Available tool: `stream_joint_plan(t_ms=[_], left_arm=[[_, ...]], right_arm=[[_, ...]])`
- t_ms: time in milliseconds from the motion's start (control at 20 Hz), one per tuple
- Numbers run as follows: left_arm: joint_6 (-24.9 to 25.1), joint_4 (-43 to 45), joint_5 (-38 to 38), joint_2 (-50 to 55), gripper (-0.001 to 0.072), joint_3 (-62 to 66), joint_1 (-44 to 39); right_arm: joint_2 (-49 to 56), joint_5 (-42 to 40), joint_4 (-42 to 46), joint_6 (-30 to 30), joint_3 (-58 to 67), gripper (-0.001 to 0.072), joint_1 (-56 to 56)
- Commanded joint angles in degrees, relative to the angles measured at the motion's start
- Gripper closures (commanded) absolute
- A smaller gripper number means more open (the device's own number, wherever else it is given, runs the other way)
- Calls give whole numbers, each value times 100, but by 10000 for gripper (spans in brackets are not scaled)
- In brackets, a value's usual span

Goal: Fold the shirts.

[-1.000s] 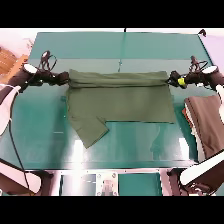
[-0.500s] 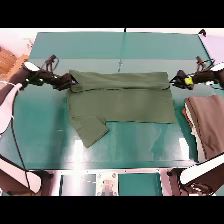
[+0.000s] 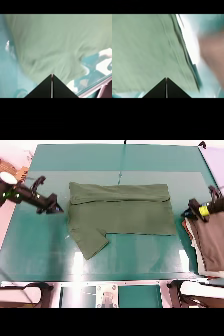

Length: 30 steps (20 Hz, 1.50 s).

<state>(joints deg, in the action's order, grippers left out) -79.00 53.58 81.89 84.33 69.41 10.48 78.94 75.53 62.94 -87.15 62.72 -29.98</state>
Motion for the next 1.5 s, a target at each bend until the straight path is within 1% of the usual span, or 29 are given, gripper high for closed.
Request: stream_joint_plan(t_ms=[0, 50, 100, 150, 200, 400, 450, 550, 600, 650, 700, 750, 850, 900, 950, 1000, 1100, 1150, 1250, 1350, 1450], left_arm=[[-205, 234, -815, -1504, 634, -1976, 26], [-221, 94, -1106, -1853, 255, -2533, 26], [-271, -35, -1423, -2081, 157, -2983, -26], [-264, -179, -1718, -2214, 203, -3379, -170], [-262, -354, -1969, -2221, 201, -3676, -396], [-275, -909, -3246, -1880, 202, -4223, -1648], [-358, -944, -3366, -1749, 201, -4221, -1840], [-343, -1285, -3569, -1530, 203, -4221, -1974], [-345, -1355, -3700, -1495, 258, -4214, -1971], [-302, -1349, -3735, -1495, 483, -4172, -1971], [-173, -1335, -3685, -1495, 677, -4070, -1971], [-37, -1333, -3563, -1497, 681, -3930, -1971], [17, -1187, -3244, -1497, 681, -3534, -1971], [-11, -907, -2994, -1497, 682, -3285, -1971], [-68, -586, -2699, -1499, 682, -3049, -1971], [-190, -256, -2369, -1517, 683, -2830, -1971], [-310, 98, -1985, -1856, 683, -2684, -1971], [-337, 208, -1825, -2120, 683, -2686, -1971], [-551, 457, -1377, -2828, 683, -2684, -1971], [-887, 706, -1034, -3624, 683, -2638, -1971], [-1270, 905, -802, -4192, 683, -2455, -1971]], right_arm=[[-1480, -726, -17, -186, -2065, 656, -238], [-1700, -966, -111, -251, -2448, 503, -238], [-1818, -1207, -352, -240, -2756, 326, -236], [-1827, -1412, -625, -236, -2951, 282, -227], [-1823, -1665, -881, -214, -3117, 282, -212], [-1547, -2247, -1189, -223, -3222, 282, 105], [-1427, -2361, -1325, -223, -3222, 282, 181], [-1104, -2494, -1628, -223, -3222, 282, 284], [-933, -2568, -1786, -221, -3220, 282, 315], [-785, -2658, -1921, -221, -3220, 282, 317], [-682, -2763, -2017, -214, -3206, 283, 315], [-627, -2846, -2039, -214, -3182, 337, 315], [-627, -2789, -2037, 92, -3047, 659, 310], [-632, -2575, -2031, 330, -2929, 694, 299], [-640, -2308, -1980, 503, -2813, 694, 291], [-682, -2055, -1821, 533, -2721, 695, 284], [-903, -1670, -1285, 490, -2649, 695, 273], [-1071, -1471, -990, 424, -2651, 695, 260], [-1480, -1104, -450, 131, -2651, 695, 262], [-2052, -756, -44, -116, -2649, 695, 262], [-2612, -533, 144, -289, -2649, 695, 262]])
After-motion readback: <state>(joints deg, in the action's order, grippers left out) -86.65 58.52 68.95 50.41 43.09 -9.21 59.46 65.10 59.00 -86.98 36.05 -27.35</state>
